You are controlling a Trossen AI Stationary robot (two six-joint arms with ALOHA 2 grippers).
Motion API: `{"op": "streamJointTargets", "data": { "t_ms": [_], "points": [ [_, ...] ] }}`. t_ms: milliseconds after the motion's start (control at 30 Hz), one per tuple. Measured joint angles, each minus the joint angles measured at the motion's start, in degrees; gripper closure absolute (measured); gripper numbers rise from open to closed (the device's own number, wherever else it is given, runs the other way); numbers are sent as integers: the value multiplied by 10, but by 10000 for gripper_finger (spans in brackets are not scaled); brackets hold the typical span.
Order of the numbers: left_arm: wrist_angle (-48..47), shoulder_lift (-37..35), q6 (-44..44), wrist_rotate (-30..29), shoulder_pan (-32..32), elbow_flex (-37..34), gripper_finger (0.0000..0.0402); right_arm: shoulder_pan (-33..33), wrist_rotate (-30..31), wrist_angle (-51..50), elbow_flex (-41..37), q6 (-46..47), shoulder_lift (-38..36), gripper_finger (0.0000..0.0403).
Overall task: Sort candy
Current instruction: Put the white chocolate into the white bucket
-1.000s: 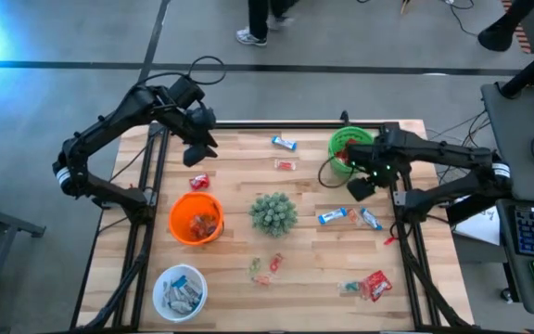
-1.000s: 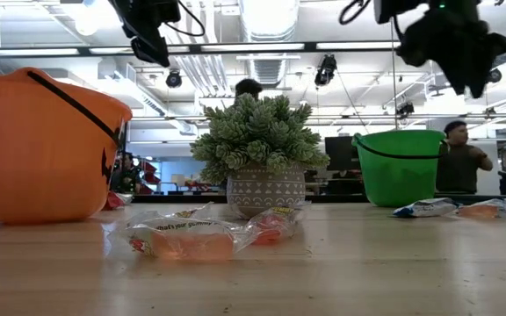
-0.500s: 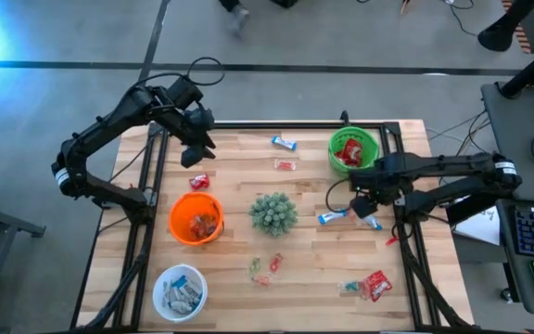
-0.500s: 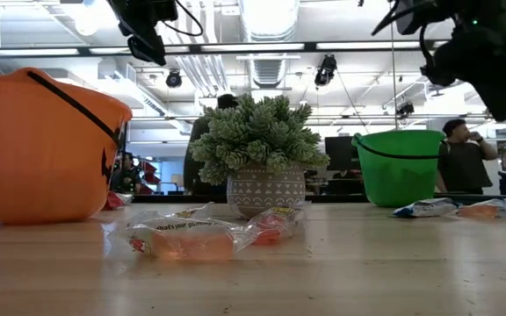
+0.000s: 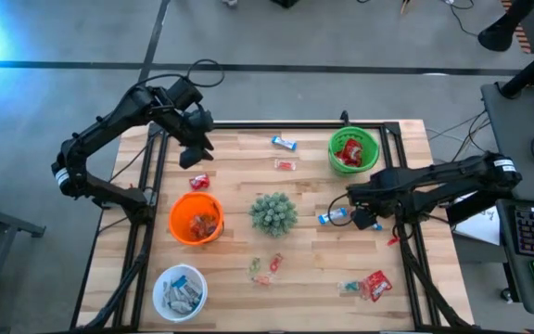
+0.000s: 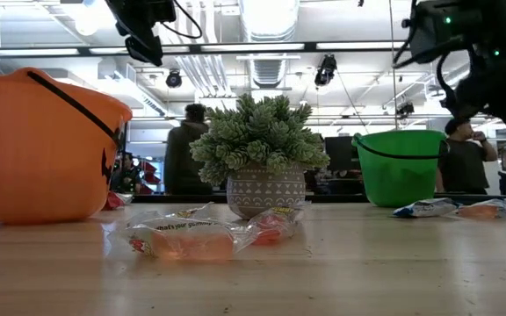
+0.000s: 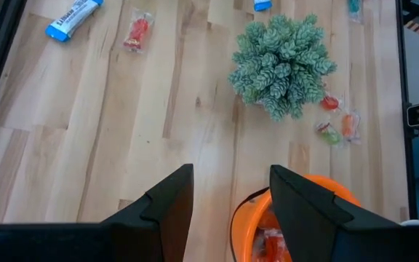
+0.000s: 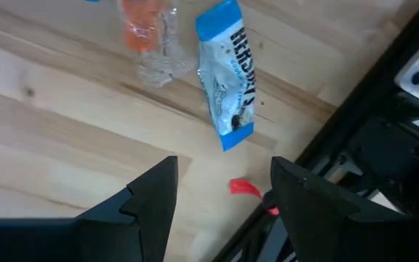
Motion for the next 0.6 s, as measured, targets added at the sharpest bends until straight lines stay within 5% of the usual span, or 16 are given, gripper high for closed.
{"op": "streamJointTargets", "data": {
  "t_ms": [600],
  "points": [
    [-10,0,0,0,0,0,238,1,5,50,-22,3,27,193]
  ]
}}
